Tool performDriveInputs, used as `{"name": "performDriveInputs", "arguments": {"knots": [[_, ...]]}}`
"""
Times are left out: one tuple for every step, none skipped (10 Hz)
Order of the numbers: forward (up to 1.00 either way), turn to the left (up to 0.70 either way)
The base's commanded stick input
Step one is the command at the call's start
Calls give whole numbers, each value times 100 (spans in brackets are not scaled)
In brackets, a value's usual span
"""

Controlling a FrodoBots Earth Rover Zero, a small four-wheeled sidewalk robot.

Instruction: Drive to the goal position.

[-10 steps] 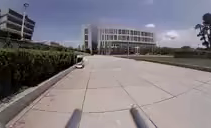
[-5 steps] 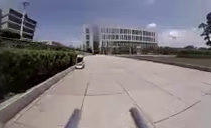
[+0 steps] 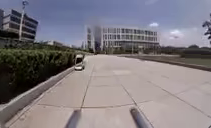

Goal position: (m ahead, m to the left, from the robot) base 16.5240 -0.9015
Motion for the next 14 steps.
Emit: {"name": "performDriveInputs", "arguments": {"knots": [[70, -16], [70, 0], [70, 0], [70, 0], [70, 0], [70, 0], [70, 0], [70, 0], [70, 0], [70, 0], [70, 0], [70, 0], [70, 3], [70, 26]]}}
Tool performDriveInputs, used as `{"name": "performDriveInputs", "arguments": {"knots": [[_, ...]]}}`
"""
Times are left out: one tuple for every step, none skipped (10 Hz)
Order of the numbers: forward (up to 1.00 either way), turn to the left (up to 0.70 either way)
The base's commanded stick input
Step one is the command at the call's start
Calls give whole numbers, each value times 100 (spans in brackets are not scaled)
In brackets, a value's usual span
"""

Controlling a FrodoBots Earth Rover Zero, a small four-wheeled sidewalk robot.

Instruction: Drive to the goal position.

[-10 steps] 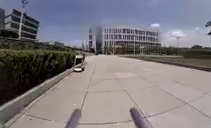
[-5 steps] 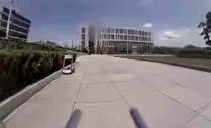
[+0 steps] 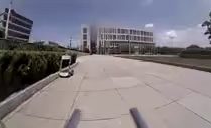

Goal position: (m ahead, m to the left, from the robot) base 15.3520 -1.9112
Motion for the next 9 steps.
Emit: {"name": "performDriveInputs", "arguments": {"knots": [[70, 26], [70, 14], [70, 3], [70, 0], [70, 0], [70, 0], [70, 0], [70, 0], [70, 0]]}}
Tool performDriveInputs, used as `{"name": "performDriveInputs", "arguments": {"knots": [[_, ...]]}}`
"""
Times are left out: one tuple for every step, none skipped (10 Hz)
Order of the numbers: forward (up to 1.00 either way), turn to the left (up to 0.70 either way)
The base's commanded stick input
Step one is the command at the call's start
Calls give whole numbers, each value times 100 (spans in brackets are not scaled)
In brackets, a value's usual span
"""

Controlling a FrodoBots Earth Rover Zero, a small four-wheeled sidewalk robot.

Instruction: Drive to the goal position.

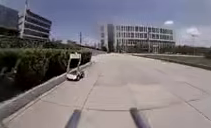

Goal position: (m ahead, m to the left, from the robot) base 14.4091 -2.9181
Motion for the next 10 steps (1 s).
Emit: {"name": "performDriveInputs", "arguments": {"knots": [[70, 0], [70, 0], [70, 0], [70, 0], [70, -12], [70, -33], [70, -31], [70, -16], [70, -1], [70, 0]]}}
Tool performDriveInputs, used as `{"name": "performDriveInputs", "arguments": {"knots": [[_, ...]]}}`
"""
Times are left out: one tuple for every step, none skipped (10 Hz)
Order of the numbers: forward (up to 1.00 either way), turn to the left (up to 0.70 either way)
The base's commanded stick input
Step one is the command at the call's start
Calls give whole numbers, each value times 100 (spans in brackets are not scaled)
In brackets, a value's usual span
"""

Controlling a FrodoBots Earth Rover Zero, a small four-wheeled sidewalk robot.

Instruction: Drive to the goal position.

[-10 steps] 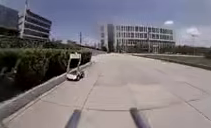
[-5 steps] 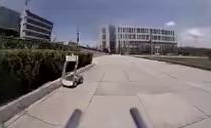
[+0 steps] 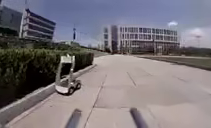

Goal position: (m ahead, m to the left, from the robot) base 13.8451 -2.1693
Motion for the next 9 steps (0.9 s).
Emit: {"name": "performDriveInputs", "arguments": {"knots": [[70, 0], [70, 0], [70, 0], [70, 0], [70, 0], [70, 0], [70, 0], [70, 0], [70, 0]]}}
